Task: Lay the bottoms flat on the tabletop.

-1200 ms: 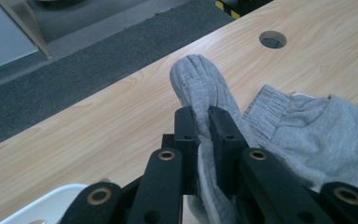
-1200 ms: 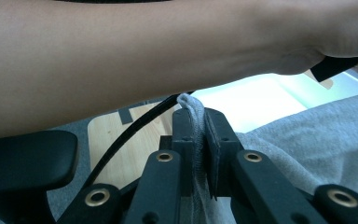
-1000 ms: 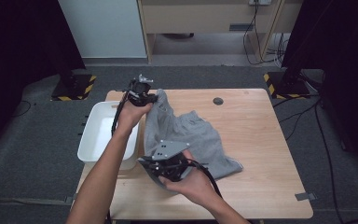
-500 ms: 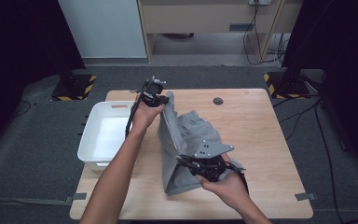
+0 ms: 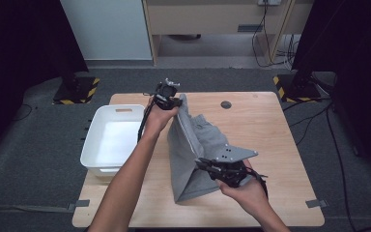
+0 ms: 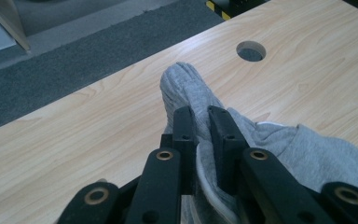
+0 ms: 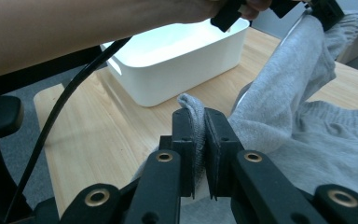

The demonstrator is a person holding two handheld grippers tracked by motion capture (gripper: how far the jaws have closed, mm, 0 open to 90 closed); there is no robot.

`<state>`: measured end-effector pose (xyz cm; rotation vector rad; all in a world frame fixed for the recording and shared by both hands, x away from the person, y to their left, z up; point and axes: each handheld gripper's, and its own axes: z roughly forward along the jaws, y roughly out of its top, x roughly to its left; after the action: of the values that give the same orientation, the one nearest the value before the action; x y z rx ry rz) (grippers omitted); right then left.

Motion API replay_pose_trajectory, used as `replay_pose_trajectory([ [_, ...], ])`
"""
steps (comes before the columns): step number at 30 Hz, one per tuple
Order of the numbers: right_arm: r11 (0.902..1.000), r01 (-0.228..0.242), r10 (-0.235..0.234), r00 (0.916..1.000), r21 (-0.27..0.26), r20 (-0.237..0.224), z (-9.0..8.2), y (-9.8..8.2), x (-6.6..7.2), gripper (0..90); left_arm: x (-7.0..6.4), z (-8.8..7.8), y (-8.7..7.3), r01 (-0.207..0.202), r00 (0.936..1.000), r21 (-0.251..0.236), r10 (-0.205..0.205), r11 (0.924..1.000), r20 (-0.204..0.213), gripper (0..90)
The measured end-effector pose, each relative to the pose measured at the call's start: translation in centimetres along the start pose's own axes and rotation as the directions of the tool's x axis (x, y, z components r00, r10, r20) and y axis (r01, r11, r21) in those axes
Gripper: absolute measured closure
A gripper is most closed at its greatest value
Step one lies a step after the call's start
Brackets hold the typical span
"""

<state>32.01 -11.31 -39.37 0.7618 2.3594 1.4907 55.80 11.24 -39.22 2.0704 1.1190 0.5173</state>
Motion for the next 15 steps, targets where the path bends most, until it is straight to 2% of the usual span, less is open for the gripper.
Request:
replay_pose_trajectory([
  [15, 0.9997, -0.024, 0.023, 0.998, 0.008, 0.059, -1.7, -1.0, -2.2, 83.8, -1.0, 1.2, 0.2, 0.032, 0.9995, 0.002, -0.032, 0.9995, 0.006, 81.6],
])
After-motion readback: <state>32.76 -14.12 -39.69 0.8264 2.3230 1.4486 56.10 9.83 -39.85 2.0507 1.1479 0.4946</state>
